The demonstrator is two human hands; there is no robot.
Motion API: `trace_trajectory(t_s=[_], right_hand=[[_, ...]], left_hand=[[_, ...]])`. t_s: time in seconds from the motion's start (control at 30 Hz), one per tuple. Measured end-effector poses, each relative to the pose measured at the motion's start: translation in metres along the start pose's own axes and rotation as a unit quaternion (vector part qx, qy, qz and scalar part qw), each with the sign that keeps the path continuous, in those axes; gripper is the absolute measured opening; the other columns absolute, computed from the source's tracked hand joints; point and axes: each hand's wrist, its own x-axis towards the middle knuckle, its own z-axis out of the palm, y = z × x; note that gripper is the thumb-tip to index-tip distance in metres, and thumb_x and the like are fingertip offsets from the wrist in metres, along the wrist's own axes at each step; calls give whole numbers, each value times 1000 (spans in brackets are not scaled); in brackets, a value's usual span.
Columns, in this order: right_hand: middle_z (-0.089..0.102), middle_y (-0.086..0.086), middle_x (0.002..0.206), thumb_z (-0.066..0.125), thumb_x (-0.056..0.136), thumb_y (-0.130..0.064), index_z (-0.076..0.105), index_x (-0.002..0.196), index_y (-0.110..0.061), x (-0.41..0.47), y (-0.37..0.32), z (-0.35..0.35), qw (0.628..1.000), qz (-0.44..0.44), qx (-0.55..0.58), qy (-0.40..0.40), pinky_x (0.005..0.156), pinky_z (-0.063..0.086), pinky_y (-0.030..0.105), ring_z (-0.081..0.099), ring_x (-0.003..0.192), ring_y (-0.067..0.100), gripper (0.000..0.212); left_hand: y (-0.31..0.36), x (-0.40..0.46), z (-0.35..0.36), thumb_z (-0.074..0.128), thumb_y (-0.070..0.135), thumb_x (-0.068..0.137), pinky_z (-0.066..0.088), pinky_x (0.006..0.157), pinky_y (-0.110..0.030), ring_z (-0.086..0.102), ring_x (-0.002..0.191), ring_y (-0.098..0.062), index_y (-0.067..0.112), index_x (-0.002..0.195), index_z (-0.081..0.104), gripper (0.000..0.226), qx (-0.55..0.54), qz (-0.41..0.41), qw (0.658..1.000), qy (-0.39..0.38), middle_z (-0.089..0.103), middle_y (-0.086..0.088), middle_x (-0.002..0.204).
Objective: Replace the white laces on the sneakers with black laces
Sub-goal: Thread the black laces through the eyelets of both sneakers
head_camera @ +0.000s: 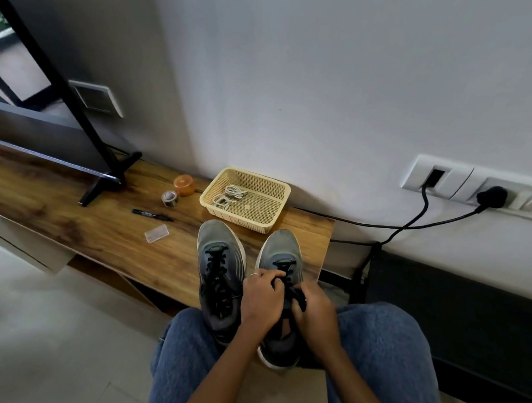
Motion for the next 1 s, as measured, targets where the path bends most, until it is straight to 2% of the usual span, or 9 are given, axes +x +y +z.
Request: trace_trajectory(t_s=[0.17,0.33,0.43,0.6,0.7,0.83,1.0], right_hand=[[59,-2,90,59,84,-11,56,92,-18,-4,1,4,1000,4,6,13,70,48,33,55,80,15,12],[61,-4,94,59,82,-10,57,95,-19,-5,5,10,999,19,5,35,74,51,34,58,86,15,16],[62,-1,99,60,81,-10,59,101,-17,-5,5,13,999,27,-2,39,77,52,36,60,92,18,21],[63,0,102,60,82,-9,60,104,-16,-5,8,14,998,36,-3,47,78,52,38,59,96,19,23],[62,0,99,60,82,-9,59,98,-16,-4,6,14,997,48,-6,52,75,52,36,59,93,19,18],[60,0,95,59,83,-8,55,93,-16,-5,2,15,997,57,-7,57,71,49,34,57,88,19,13],[59,0,91,58,84,-9,54,91,-16,-7,-1,16,996,62,7,65,69,49,38,55,85,19,11]], left_hand=[[13,4,-4,43,39,98,46,91,-37,41,118,-22,20,115,63,32,156,2,988,17,52,-5,122],[19,13,-12,44,37,98,46,90,-40,36,124,-23,22,120,62,32,264,20,964,-36,50,-3,127],[24,18,-15,43,33,99,45,93,-43,35,127,-25,18,122,60,32,293,19,954,-60,49,-4,130],[25,23,-17,41,32,100,42,97,-48,34,126,-24,15,121,59,33,277,20,956,-96,45,-5,130],[21,20,-13,43,29,97,45,96,-51,45,115,-24,15,110,62,27,211,20,973,-85,48,-6,123],[20,12,-8,46,23,94,48,85,-38,54,100,-24,11,99,59,18,157,27,986,-45,52,-8,110],[18,6,-7,51,19,90,45,79,-36,54,88,-24,11,87,50,9,83,11,996,-35,52,-7,100]])
